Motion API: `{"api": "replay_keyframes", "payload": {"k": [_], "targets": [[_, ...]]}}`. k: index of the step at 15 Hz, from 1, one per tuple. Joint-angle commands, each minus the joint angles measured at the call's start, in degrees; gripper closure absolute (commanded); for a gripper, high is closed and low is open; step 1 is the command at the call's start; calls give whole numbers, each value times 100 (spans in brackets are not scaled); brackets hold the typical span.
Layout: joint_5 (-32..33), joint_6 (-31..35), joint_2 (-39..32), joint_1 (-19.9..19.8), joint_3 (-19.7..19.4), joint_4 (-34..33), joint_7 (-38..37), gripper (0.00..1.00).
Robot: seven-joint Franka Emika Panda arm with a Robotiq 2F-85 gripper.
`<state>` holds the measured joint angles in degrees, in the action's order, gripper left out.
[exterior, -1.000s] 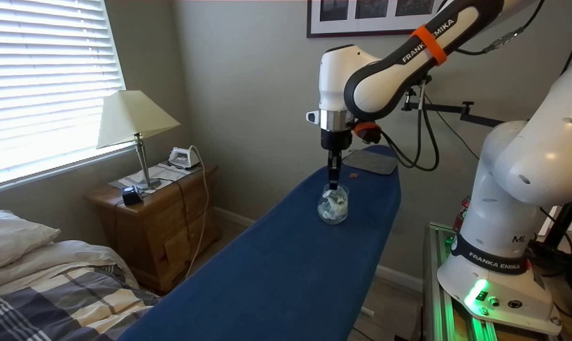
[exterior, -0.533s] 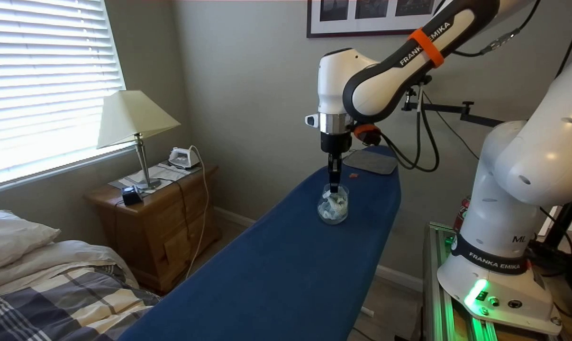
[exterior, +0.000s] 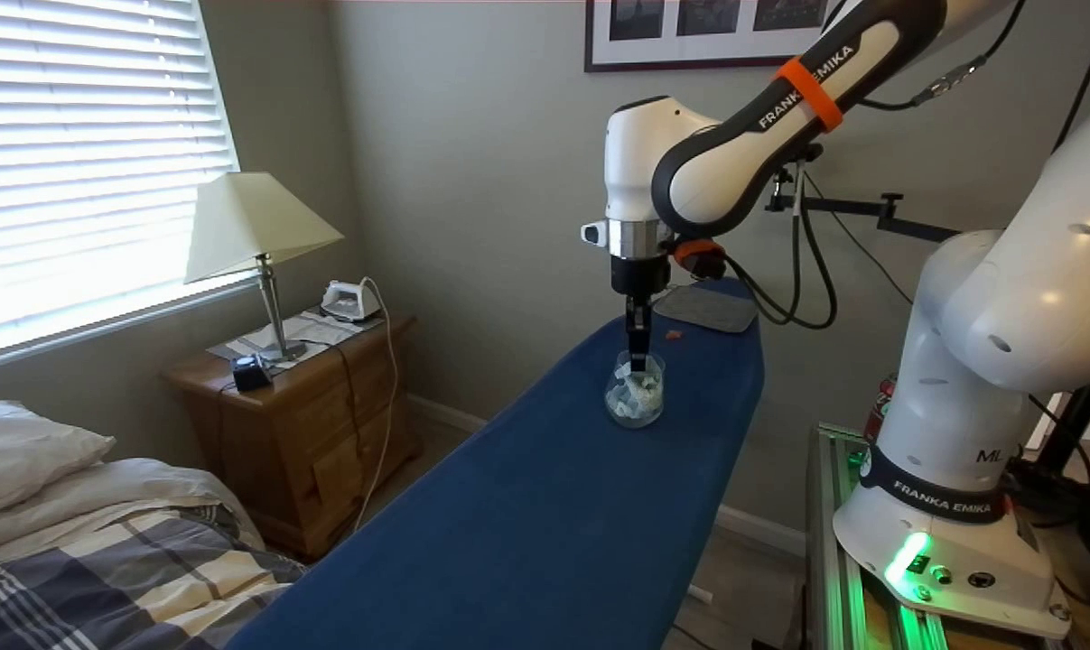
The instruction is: Remove the cloth from the glass cup and put it on the ironing board
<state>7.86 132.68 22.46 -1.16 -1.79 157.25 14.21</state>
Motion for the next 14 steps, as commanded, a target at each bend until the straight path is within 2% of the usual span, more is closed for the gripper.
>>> {"api": "replay_keyframes", "payload": {"k": [1,8,13,14], "targets": [[-10,75,-27,65,-95,-5,140,65],[23,92,-114,43,-100,-5,173,69],[62,98,-210,15,-112,-5,171,46],[61,96,-223,14,-116,-5,175,44]]}}
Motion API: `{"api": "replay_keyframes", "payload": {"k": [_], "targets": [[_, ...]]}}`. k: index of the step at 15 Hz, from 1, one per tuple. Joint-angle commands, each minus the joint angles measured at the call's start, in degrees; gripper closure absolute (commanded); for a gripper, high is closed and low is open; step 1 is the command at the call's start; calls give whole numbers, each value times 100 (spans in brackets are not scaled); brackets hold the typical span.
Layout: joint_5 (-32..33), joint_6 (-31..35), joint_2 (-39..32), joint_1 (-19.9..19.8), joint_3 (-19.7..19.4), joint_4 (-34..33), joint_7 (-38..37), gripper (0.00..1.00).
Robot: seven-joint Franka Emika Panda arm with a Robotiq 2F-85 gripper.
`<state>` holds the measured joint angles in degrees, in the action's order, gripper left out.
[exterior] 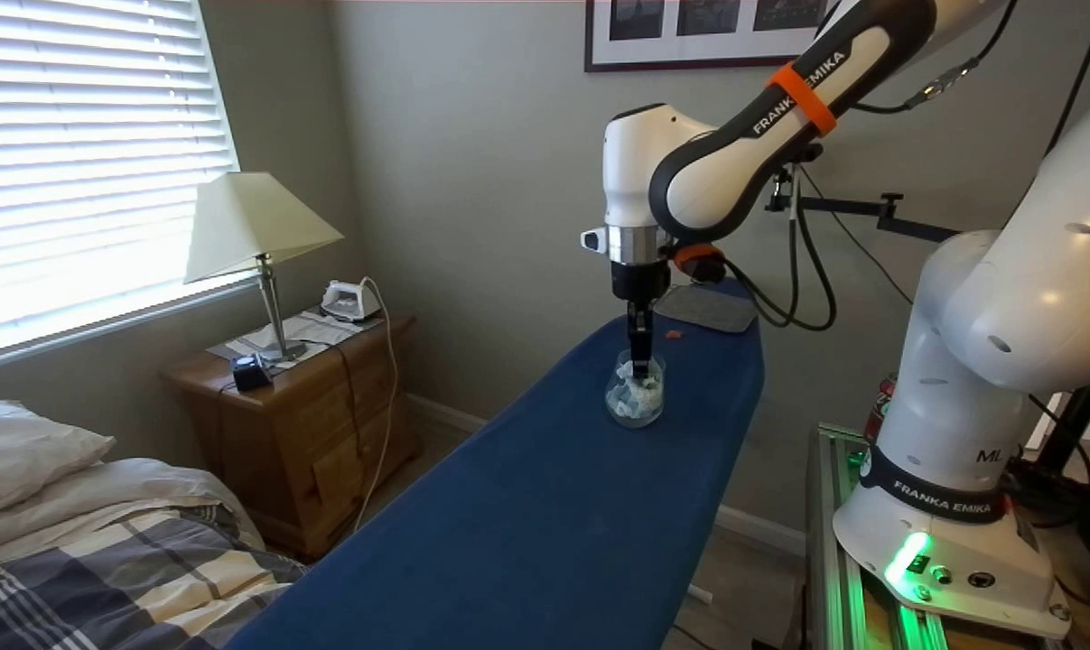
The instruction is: Remove the cloth from the glass cup and put it on the ironing board
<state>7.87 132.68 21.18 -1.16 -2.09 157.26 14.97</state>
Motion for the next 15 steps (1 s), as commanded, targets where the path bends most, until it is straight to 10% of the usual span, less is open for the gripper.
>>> {"api": "replay_keyframes", "payload": {"k": [1,9,15], "targets": [[64,96,-109,12,-89,-5,100,42],[76,101,-186,4,-98,-5,108,87],[59,83,-165,15,-91,-10,103,97]]}}
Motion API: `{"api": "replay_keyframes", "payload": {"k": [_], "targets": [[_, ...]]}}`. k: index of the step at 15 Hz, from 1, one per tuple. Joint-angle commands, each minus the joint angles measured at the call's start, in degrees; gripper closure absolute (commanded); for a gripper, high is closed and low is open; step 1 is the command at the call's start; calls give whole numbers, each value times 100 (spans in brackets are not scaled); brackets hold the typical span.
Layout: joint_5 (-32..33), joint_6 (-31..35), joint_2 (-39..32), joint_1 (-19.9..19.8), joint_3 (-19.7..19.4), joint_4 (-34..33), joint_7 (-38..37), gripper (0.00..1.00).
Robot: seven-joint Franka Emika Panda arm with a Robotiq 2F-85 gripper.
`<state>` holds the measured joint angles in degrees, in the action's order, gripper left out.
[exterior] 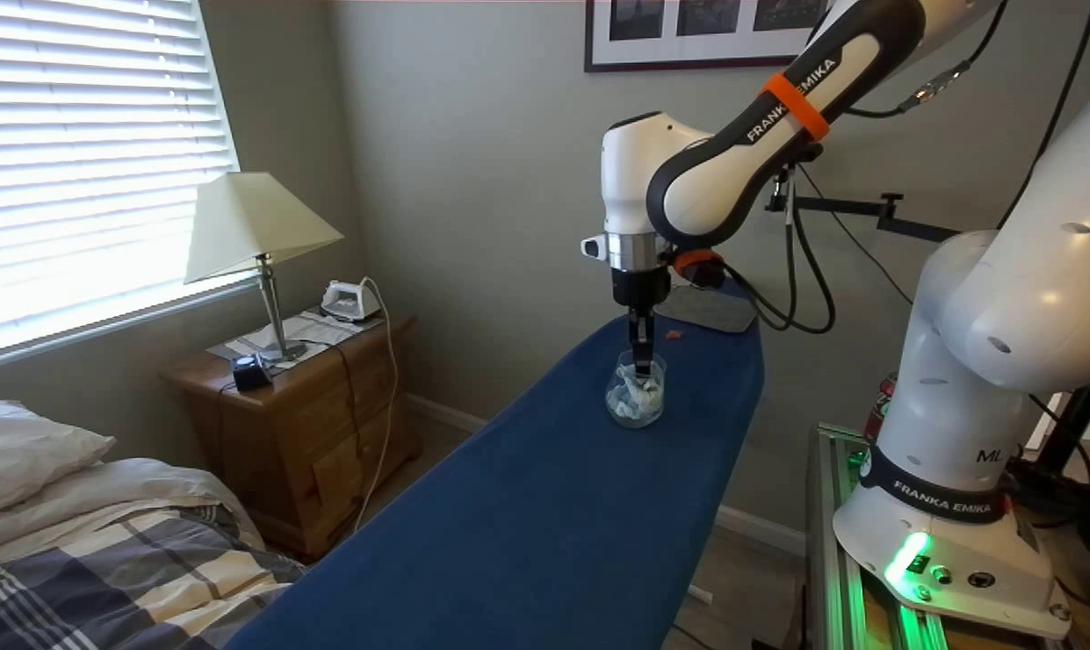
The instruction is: Remove the cloth from the glass cup and put it on the ironing board
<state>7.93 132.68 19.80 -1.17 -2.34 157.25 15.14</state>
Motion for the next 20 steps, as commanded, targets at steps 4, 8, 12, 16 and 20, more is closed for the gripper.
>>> {"api": "replay_keyframes", "payload": {"k": [4,8,12,16,20], "targets": [[53,-77,166,5,-38,-104,2,97],[18,-317,446,37,8,-303,-69,98],[-27,-644,714,74,80,-582,-203,98],[-80,-1039,968,119,152,-919,-365,98],[-115,-1277,1251,216,251,-1257,-517,98]]}}
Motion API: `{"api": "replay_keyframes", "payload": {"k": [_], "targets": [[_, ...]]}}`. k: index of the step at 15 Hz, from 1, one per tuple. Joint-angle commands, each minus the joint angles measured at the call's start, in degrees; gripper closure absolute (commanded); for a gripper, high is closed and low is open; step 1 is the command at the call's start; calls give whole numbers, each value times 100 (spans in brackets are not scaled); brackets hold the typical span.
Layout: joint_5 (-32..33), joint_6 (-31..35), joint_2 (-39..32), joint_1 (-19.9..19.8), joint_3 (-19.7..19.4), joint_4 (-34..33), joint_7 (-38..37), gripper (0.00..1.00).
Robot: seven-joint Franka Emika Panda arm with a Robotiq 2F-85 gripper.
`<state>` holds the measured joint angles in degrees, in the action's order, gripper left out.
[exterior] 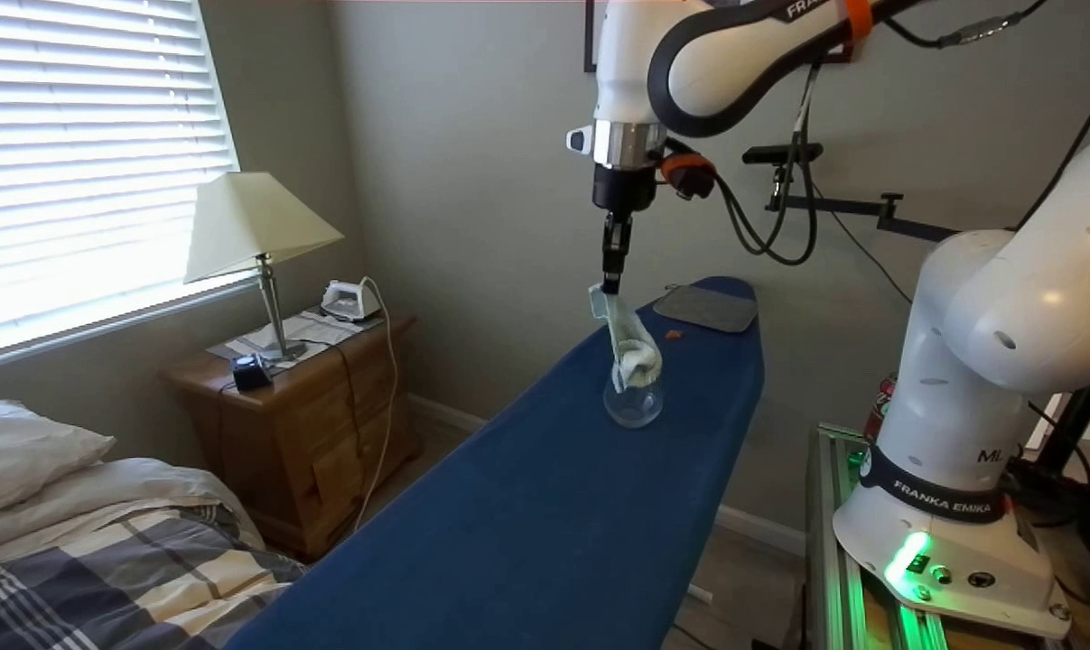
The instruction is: Remove the cloth from the glass cup and put it on the ironing board
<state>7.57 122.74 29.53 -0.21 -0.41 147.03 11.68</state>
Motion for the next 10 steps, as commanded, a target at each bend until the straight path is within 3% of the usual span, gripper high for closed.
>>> {"api": "replay_keyframes", "payload": {"k": [1,10], "targets": [[-50,-311,338,133,96,-315,-222,98],[227,-550,880,-113,168,-875,-719,98]]}}
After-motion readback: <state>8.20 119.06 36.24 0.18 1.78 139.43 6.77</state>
